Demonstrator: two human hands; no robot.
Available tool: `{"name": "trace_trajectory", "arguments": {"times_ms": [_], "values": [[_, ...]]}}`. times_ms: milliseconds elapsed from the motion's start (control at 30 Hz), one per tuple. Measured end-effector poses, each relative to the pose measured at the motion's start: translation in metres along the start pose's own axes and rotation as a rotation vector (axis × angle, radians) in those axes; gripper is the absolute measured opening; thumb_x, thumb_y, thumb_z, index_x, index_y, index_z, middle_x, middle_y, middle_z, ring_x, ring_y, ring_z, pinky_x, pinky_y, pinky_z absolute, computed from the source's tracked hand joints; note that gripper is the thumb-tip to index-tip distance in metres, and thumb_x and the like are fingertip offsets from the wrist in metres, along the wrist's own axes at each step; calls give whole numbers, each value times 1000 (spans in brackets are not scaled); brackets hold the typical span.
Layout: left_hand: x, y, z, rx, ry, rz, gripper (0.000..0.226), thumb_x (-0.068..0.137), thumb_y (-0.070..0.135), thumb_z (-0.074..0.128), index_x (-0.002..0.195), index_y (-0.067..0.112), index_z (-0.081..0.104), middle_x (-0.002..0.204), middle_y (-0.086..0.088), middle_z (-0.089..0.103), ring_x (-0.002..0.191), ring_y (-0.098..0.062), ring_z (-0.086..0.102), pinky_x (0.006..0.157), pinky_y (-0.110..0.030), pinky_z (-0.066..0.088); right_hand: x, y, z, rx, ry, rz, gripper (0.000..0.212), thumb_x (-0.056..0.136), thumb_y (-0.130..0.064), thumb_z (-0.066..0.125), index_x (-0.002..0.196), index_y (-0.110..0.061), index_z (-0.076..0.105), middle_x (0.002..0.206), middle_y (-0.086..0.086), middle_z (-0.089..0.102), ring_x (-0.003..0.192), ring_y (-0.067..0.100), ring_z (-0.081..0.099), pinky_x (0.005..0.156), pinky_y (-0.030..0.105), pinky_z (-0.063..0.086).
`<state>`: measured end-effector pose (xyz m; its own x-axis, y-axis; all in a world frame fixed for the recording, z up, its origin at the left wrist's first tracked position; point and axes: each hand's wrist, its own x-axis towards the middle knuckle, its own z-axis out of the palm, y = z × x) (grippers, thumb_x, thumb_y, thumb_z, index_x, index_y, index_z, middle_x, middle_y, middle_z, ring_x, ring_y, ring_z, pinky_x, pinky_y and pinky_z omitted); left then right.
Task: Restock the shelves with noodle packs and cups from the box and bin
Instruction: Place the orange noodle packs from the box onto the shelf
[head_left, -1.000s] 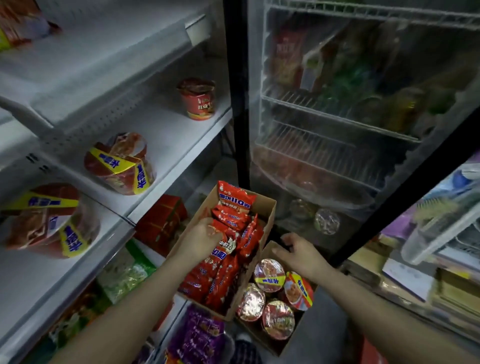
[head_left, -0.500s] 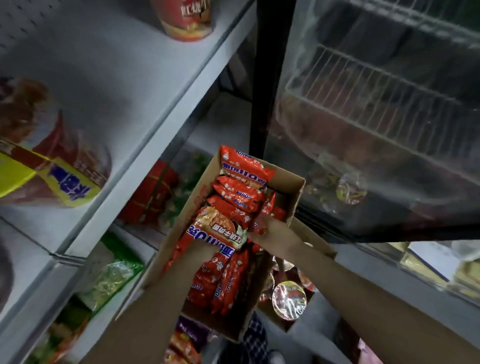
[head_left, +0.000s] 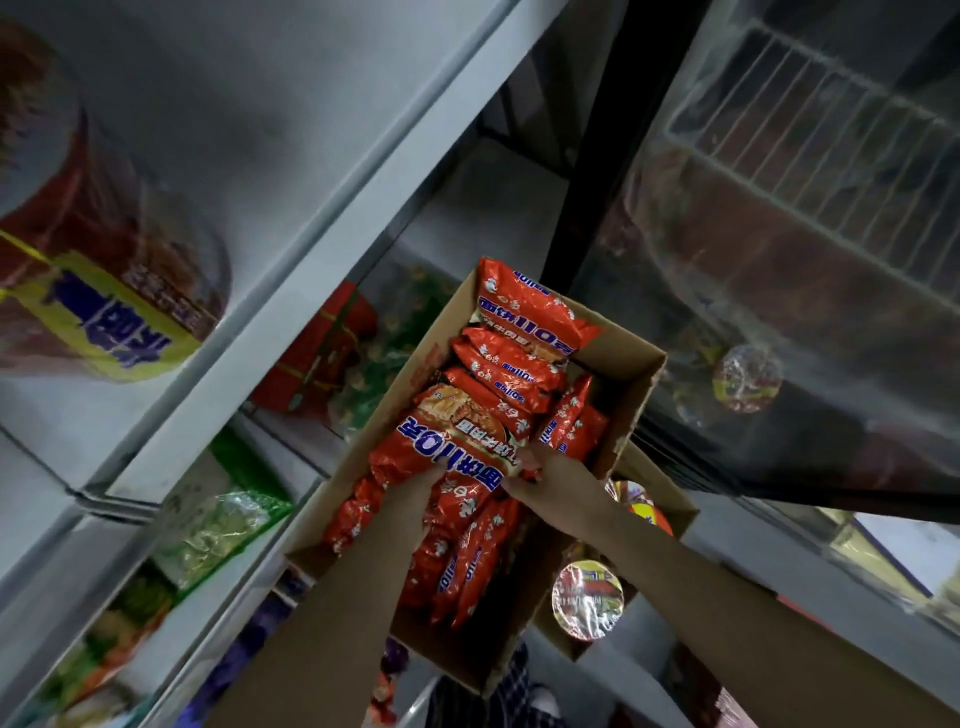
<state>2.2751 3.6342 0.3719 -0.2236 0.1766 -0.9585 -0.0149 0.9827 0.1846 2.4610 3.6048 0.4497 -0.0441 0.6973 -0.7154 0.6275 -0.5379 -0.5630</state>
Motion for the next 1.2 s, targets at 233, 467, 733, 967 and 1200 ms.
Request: {"name": "trace_trajectory", "arguments": {"times_ms": [233,467,733,967,1200], "values": [[-44,8,-11,29,36,448,59,74,35,84,124,19,58,116,-2,69,99,-26,68,97,-48,53,-32,7,-15,80,42,-15,40,93,-35,63,125,-13,56,124,-6,62,113,17,62,98,35,50],[-175,10,-87,457,-347,734,49,68,26,90,110,17,66,99,-8,77,88,-29,75,83,-42,59,-105,-10,-39,71,163,-242,67,64,-63,76,117,-25,60,118,-9,63,110,10,61,99,36,49],[-326,-83,-182,749,-287,819,40,72,28,87,105,11,70,95,-9,77,87,-29,75,83,-42,59,-237,-57,-1,-58,-104,-402,103,68,-47,85,150,-19,28,136,-6,55,119,11,57,106,34,45],[-393,-193,-297,615,54,905,55,72,51,83,114,22,64,94,2,77,82,-14,75,83,-35,60,-326,-123,87,-94,-429,-527,30,81,-23,78,109,-22,69,107,-4,75,101,14,70,102,39,50],[-410,-327,-445,165,309,934,102,63,70,80,144,23,39,110,1,71,81,-10,67,60,-24,49,-391,-199,185,18,-496,-655,50,64,-33,81,110,-17,70,104,0,76,98,16,72,99,38,49]]}}
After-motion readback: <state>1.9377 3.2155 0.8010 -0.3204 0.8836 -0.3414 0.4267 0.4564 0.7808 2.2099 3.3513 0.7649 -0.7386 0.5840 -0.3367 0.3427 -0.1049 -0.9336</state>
